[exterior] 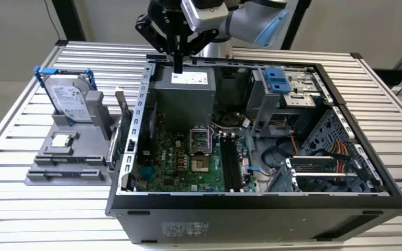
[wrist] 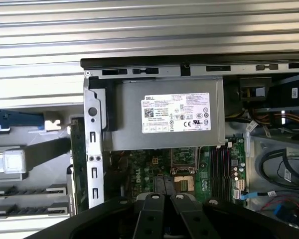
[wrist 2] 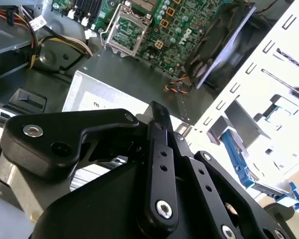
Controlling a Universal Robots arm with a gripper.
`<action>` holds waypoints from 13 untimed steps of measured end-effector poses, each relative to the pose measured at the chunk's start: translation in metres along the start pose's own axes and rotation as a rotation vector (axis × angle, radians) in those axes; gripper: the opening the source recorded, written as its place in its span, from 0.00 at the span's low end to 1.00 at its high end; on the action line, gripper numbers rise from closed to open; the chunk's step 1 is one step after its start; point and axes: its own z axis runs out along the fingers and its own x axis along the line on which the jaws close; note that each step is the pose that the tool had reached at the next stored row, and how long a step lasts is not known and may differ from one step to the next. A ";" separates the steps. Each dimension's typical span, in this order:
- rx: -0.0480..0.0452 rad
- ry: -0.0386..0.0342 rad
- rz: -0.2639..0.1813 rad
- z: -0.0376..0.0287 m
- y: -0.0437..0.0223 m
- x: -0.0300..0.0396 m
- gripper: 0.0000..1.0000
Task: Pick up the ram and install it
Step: 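Reach for the ram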
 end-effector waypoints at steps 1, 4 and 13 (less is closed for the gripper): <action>0.0001 0.0001 0.000 -0.0001 -0.0001 0.0005 0.00; 0.0002 0.0001 0.000 -0.0001 -0.0002 0.0022 0.00; 0.0002 0.0001 0.000 -0.0003 -0.0007 0.0092 0.00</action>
